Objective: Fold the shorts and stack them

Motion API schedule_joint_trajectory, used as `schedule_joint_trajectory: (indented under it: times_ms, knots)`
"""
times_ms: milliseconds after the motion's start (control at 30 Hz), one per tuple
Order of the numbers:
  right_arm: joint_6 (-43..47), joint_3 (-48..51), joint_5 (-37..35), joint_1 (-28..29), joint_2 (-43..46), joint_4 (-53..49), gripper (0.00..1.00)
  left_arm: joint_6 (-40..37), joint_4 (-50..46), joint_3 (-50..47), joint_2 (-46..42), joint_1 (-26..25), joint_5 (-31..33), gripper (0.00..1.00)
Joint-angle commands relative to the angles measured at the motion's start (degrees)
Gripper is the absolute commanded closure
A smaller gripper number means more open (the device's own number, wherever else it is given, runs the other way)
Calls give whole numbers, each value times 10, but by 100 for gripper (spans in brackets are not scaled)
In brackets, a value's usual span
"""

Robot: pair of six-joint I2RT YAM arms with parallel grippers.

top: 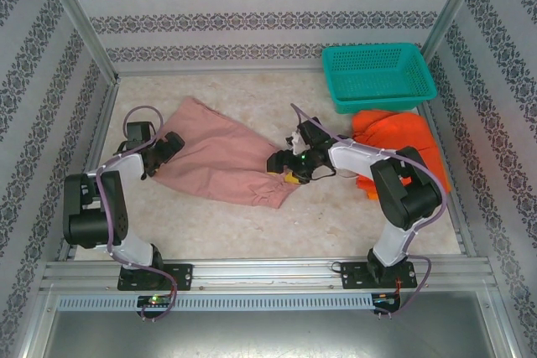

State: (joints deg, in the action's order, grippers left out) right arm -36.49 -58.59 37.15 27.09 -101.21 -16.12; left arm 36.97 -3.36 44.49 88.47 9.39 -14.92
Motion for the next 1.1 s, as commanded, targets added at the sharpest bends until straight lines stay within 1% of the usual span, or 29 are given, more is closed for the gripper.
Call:
schedule_joint_trajectory:
  times_ms: [0, 67, 133, 167, 200, 267, 400, 433, 467, 533, 567, 600, 667, 800, 867, 933, 1067]
  knots:
    - [72, -36, -59, -5, 26, -57, 16, -6, -18, 42, -85, -31, -7, 0]
    - [103, -52, -106, -6, 77, -83, 13, -12, -46, 58, -127, -63, -13, 0]
    - [110, -46, -139, -10, 137, -87, 8, -5, -49, 64, -169, -101, -31, 2]
    - [104, -39, -151, -11, 161, -86, 4, -1, -48, 65, -184, -122, -36, 4]
    - [94, -25, -162, -13, 193, -81, 3, 4, -45, 65, -196, -147, -39, 6]
    - [69, 10, -182, -14, 244, -68, 2, 17, -35, 66, -205, -200, -42, 11]
    - [8, 88, -196, -19, 328, -50, 2, 60, -1, 77, -161, -311, -59, 27]
    - [-16, 109, -196, -22, 345, -44, 2, 76, 16, 81, -140, -337, -63, 33]
    - [-42, 132, -197, -22, 359, -35, 5, 92, 32, 85, -117, -364, -66, 42]
    - [-83, 171, -197, -23, 385, -17, 7, 109, 55, 97, -72, -406, -71, 53]
    - [-106, 192, -203, -24, 398, -6, 8, 114, 57, 106, -48, -426, -69, 57]
    - [-130, 211, -206, -24, 409, 8, 9, 115, 58, 115, -28, -440, -68, 58]
    - [-185, 259, -201, -24, 427, 56, 9, 128, 74, 124, 17, -460, -69, 60]
    - [-253, 318, -187, -19, 419, 141, 11, 166, 137, 110, 89, -464, -87, 68]
    - [-271, 331, -167, -16, 397, 183, 11, 169, 148, 103, 119, -464, -84, 70]
    - [-290, 336, -153, -11, 368, 216, 10, 163, 139, 99, 143, -464, -74, 72]
    - [-306, 326, -139, 10, 312, 260, 10, 162, 135, 77, 168, -461, -51, 74]
